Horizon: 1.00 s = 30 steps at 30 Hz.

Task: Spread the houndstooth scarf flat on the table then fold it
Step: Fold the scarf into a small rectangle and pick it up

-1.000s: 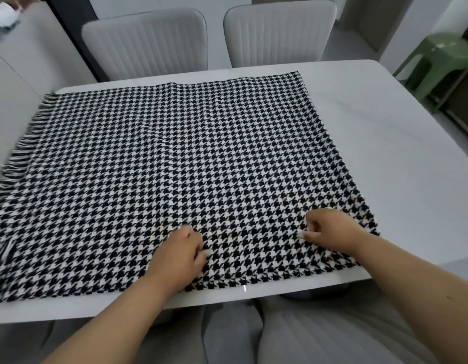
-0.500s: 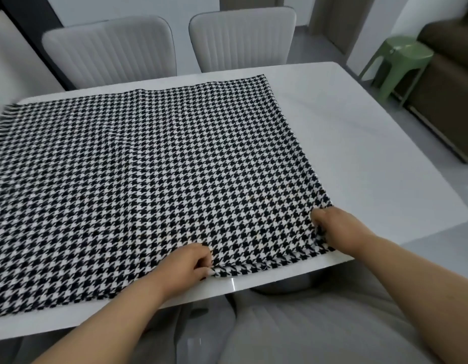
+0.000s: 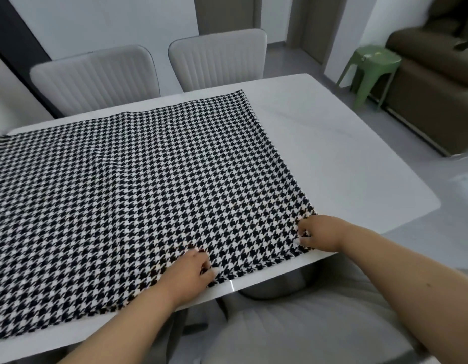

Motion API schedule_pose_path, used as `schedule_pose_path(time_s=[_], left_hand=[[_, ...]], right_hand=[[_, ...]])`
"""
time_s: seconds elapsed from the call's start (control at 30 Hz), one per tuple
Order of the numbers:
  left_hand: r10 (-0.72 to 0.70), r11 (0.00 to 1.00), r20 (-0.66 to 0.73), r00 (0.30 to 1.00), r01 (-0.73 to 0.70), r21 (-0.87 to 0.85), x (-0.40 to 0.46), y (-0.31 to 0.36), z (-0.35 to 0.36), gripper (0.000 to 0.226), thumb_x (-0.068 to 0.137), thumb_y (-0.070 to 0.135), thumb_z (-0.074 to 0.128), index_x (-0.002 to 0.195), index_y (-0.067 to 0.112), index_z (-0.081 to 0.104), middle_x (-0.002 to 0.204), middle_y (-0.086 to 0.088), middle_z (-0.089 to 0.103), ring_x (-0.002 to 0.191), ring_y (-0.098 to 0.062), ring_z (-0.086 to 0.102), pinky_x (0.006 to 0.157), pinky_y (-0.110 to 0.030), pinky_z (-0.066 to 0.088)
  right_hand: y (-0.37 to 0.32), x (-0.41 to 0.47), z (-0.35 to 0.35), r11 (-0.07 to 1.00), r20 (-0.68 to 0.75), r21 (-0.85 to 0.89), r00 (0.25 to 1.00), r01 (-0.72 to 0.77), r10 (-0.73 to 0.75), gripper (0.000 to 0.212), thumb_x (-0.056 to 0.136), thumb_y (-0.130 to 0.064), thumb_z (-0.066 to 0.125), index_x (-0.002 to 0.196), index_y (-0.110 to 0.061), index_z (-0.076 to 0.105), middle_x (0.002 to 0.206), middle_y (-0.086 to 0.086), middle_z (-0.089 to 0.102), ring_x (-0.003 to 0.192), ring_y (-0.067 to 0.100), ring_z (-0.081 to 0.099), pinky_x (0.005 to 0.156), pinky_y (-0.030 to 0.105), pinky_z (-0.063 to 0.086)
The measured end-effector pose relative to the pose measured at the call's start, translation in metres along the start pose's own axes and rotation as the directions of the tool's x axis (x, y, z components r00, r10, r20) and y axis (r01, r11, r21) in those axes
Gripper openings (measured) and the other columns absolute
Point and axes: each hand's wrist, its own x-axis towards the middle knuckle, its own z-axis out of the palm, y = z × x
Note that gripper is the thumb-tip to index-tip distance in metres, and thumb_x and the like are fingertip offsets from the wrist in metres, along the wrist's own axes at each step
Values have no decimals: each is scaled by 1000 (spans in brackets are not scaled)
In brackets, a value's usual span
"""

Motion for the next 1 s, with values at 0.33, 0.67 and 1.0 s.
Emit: schedule_pose_path(time_s=[0.33, 0.67, 1.0], left_hand=[[-119, 964, 103, 988, 140, -226, -2, 11, -14, 36, 97, 43, 46, 71, 19, 41, 68, 3, 45, 57, -12, 37, 57, -28, 33], [201, 942, -62, 978, -210, -261, -23, 136, -53, 31, 98, 42, 45, 90, 14, 57, 76, 2, 60, 54, -10, 41, 51, -24, 36], [302, 915, -187, 935, -340, -218, -26, 263, -50, 29, 95, 41, 51, 73, 22, 49, 66, 9, 53, 58, -9, 45, 56, -28, 36]], right_hand=[[-20, -44, -13, 961, 7, 154, 973, -231, 233, 52, 96, -54, 39, 124, -13, 54, 128, 9, 59, 116, 26, 55, 94, 36, 44], [-44, -122, -37, 755, -349, 650, 850, -85, 396, 43, 96, -52, 43, 105, -15, 61, 92, 2, 63, 92, 20, 59, 76, 30, 43], [49, -181, -67, 542, -495, 824, 676, 166, 545, 27, 89, -54, 53, 87, -28, 61, 86, 1, 70, 81, 18, 68, 81, 40, 55]])
